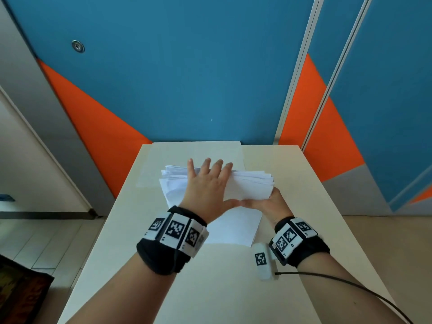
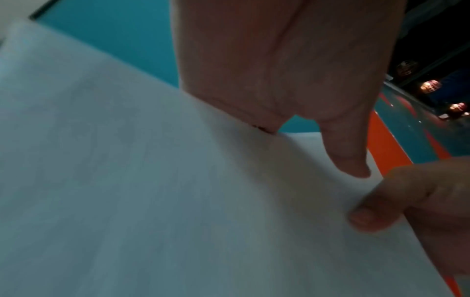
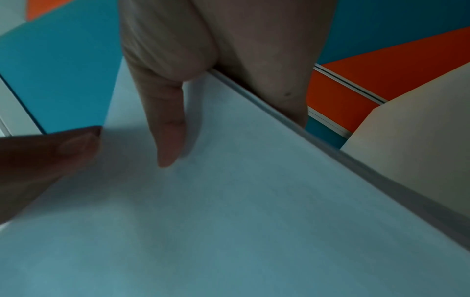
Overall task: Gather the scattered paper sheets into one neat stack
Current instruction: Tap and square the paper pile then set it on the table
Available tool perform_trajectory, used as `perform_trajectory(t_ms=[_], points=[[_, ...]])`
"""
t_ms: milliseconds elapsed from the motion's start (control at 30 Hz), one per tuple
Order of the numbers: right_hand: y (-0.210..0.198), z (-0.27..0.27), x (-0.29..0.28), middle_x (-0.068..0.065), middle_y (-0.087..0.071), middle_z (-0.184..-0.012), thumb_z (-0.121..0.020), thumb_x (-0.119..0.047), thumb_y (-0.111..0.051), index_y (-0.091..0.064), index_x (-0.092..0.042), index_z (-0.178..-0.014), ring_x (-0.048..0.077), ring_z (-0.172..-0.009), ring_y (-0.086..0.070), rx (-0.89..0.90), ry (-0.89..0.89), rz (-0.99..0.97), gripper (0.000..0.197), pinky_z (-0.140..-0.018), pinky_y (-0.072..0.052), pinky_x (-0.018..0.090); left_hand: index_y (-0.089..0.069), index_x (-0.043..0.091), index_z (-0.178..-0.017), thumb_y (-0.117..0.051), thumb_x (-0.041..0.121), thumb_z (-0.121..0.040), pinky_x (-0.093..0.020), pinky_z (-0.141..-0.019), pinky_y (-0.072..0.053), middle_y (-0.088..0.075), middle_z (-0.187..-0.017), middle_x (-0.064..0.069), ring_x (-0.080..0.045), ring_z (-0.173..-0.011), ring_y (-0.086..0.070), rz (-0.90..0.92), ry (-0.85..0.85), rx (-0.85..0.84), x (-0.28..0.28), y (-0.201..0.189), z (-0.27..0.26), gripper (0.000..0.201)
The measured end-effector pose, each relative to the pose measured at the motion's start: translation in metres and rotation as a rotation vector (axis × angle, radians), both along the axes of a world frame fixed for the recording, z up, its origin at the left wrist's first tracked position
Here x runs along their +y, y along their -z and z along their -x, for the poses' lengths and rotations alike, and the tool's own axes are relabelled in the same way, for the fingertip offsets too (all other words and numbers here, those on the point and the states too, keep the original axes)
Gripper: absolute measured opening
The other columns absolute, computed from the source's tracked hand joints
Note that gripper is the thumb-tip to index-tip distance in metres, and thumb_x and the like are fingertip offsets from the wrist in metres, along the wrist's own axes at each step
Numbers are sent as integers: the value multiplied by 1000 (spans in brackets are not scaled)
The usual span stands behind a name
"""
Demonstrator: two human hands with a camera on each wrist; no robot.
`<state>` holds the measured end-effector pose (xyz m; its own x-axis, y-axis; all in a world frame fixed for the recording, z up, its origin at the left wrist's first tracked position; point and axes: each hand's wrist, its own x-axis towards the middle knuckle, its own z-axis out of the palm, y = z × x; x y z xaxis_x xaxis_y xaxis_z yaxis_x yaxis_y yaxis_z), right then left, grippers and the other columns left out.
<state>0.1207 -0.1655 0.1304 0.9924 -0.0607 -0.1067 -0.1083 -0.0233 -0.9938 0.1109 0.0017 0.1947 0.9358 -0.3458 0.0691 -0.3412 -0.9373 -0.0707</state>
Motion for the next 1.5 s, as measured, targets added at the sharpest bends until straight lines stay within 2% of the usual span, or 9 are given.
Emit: perform_trajectory(t_ms=[333,433,567,667,800,1000,1100,1267,1500], points=[[-4,8,-4,-2,-72,-88,-68,3,-76,-70,-23,-83,15,-84,-68,-9,-23,55,30,-88,-51,33,-28,31,-142,-58,52,-80,-49,-113,-13,-51,-135,6,-21,-129,-43,167,-50,-122,17,-8,-10,72],[-7,10,-8,0,-71,-88,-70,5,-73,-68,-17,-87,16,-82,-68,-23,-16,39,28,-80,-51,31,-43,27,-134,-75,52,-64,-41,-107,-27,-58,-128,2,-23,-121,-50,612,-250,-242,58,-2,-8,81],[-19,11,-2,-1,-68,-88,-77,9,-62,-62,-17,-93,8,-75,-67,-129,42,-135,30,-71,-52,24,-44,27,-128,-79,46,-48,-33,-98,-46,-60,-121,-1,-19,-114,-57,1401,-257,175,92,37,-1,89],[-23,10,14,1,-64,-90,-76,-29,-66,-62,-24,-90,17,-83,-62,-166,179,-214,15,-78,-52,31,-54,10,-117,-72,44,-54,-25,-79,-53,-68,-104,-3,-18,-96,-66,1678,-273,228,81,56,-1,74],[-23,7,36,-2,-55,-72,-66,-55,-62,-55,-27,-61,20,-77,-52,-214,451,-197,30,-80,-46,37,-55,22,-76,-57,47,-78,-20,-71,-40,-53,-76,6,-5,-72,-51,1796,-382,0,52,41,1,25],[-26,4,38,-2,-40,-62,-80,-10,-59,-45,-17,-62,1,-53,-38,-301,614,-233,24,-59,-34,21,-47,21,-61,-58,32,-76,-26,-56,-27,-40,-53,7,-12,-57,-33,1898,-514,-150,44,40,-16,22],[-29,4,35,-3,-40,-63,-84,-16,-58,-44,-17,-62,3,-56,-37,-347,618,-241,25,-57,-34,17,-47,21,-63,-61,27,-85,-19,-50,-29,-41,-40,17,-2,-46,-35,1879,-488,-147,44,42,-19,26],[-32,0,38,1,-41,-65,-73,-2,-57,-43,-18,-63,14,-63,-38,-347,613,-189,23,-61,-33,24,-48,22,-64,-59,25,-88,-22,-53,-33,-44,-57,4,-9,-52,-40,1887,-487,-142,41,40,-19,27],[-20,1,26,-11,-50,-73,-77,-17,-41,-52,-25,-75,-1,-68,-47,-390,582,-150,14,-69,-37,16,-48,24,-65,-57,40,-85,-29,-61,-34,-44,-63,4,-13,-62,-41,1853,-438,-126,44,46,-23,28]])
